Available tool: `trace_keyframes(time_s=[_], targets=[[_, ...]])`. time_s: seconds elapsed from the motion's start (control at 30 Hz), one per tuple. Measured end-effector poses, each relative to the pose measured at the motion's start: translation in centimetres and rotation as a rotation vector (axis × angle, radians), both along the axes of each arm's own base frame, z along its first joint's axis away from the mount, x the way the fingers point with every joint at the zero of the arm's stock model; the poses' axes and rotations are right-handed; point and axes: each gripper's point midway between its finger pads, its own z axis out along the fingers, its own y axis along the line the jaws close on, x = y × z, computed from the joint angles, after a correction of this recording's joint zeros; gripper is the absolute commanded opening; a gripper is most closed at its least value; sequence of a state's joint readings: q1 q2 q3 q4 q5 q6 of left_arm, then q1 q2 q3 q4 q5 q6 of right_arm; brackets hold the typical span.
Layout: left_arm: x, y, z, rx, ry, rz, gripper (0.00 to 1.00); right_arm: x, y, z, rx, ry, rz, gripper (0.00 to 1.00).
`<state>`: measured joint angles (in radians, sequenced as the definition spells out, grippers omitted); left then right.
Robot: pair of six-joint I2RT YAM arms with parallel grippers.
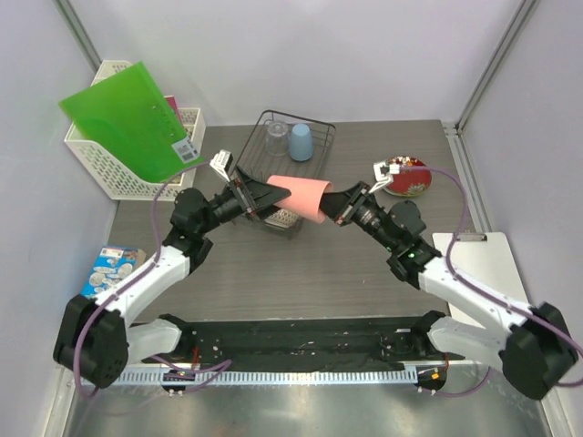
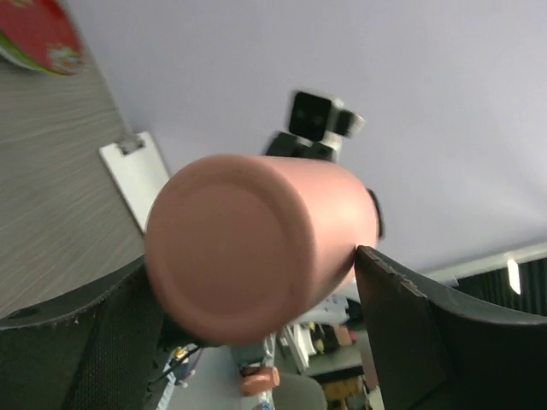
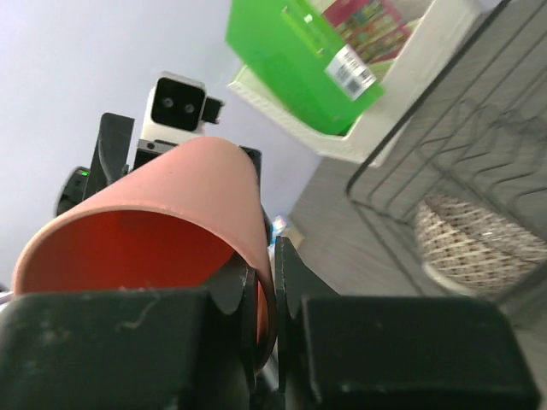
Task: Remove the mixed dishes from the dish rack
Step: Pick up the cup from the dish rack, then place the cup at the center of the board.
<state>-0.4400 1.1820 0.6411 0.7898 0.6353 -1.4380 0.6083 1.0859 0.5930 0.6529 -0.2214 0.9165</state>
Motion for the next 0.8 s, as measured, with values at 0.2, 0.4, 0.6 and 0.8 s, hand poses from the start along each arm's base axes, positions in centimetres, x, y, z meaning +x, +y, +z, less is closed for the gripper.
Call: trace_keyframes(time_s=[0.2, 0.4, 0.6, 0.8], targets=[[5.2, 3.9, -2.4, 0.274, 0.121, 0.315, 1.00, 0.7, -6.3, 3.1, -0.120, -0.004, -0.313, 0.01], [6.7, 8.6, -12.8, 0.555, 0.471, 0.437, 1.00, 4.1, -13.6, 1.1, -0.351, 0.189, -0.708, 0.01], [3.1, 9.7, -18.4, 0.737, 0.658, 0.350, 0.99, 7.1, -19.1, -8.1, -0.621, 0.527, -0.915, 0.01], [1.6, 10.1, -13.7, 0.709, 0.464, 0.348, 0.98, 5.4, -22.4, -14.7, -0.692, 0.760, -0.956, 0.01]])
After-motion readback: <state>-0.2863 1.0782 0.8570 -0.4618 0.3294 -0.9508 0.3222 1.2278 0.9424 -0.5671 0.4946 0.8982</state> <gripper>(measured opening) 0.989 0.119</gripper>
